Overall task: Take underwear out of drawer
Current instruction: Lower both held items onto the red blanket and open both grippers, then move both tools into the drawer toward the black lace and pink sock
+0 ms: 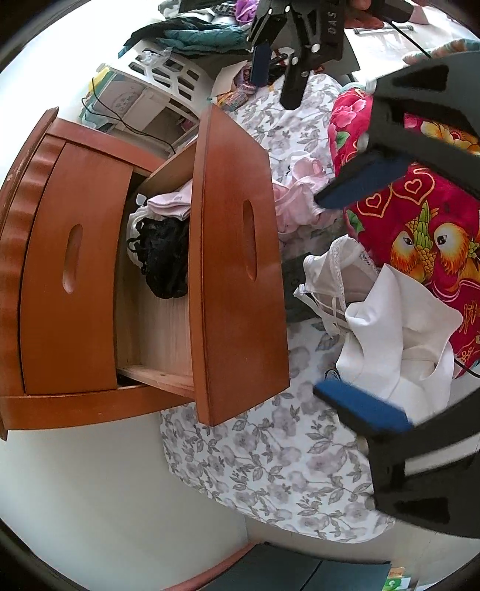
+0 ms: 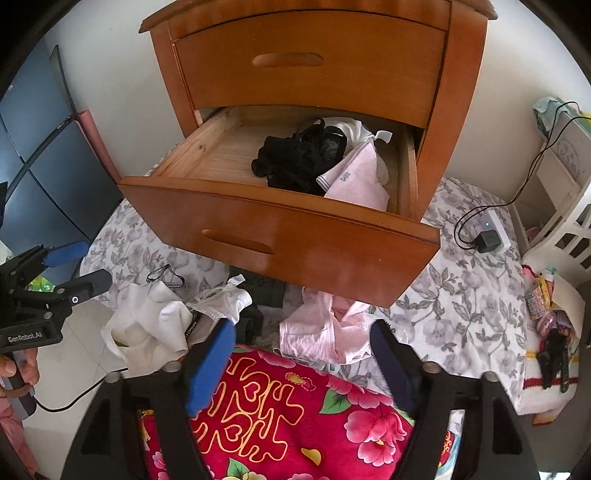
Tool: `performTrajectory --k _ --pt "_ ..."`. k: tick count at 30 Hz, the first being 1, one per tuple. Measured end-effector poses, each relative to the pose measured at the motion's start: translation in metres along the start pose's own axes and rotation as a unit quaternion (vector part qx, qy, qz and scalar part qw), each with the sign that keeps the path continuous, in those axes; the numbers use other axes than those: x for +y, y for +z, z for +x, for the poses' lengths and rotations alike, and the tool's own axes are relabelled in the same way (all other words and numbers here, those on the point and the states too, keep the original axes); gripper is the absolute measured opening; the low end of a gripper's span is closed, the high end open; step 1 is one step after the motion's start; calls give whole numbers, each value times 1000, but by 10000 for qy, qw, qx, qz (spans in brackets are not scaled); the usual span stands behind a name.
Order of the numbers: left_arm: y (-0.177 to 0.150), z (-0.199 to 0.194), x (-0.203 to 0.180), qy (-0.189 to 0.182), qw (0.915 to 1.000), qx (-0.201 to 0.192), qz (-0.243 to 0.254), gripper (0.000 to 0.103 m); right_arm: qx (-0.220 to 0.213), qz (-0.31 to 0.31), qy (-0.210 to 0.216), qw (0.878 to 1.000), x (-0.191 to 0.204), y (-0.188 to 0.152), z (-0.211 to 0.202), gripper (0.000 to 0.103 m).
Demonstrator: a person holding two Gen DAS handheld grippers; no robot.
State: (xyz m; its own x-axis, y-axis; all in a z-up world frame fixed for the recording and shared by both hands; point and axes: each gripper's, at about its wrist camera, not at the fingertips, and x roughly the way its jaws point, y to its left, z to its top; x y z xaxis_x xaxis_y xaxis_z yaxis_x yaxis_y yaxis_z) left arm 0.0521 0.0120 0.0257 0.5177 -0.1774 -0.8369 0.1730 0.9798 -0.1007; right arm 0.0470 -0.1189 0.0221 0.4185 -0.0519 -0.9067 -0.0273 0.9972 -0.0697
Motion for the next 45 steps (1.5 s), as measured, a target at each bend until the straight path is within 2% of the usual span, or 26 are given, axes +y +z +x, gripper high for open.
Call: performTrajectory --k 3,5,23,30,35,38,45 --pt "0 0 1 17 10000 -9 -43 97 -4 -33 4 10000 1 -1 0 93" --pt "0 0 1 28 10000 -29 -64 98 -3 -56 -2 10000 2 -1 1 103" --pt "10 2 4 -103 9998 -87 -168 98 -28 69 121 9999 -6 0 4 103" --pt "41 -7 10 -333 9981 -461 -217 98 -191 78 217 9996 -11 19 -4 103" --pt "72 -15 13 -412 9963 -751 -73 98 -470 91 338 9983 -13 47 -17 103" --pt "91 -16 18 -593 9951 -775 -129 98 -602 123 372 9974 -16 64 -20 103" --pt "136 3 12 -413 9970 -639 -154 98 -697 258 363 9966 -32 104 -8 103"
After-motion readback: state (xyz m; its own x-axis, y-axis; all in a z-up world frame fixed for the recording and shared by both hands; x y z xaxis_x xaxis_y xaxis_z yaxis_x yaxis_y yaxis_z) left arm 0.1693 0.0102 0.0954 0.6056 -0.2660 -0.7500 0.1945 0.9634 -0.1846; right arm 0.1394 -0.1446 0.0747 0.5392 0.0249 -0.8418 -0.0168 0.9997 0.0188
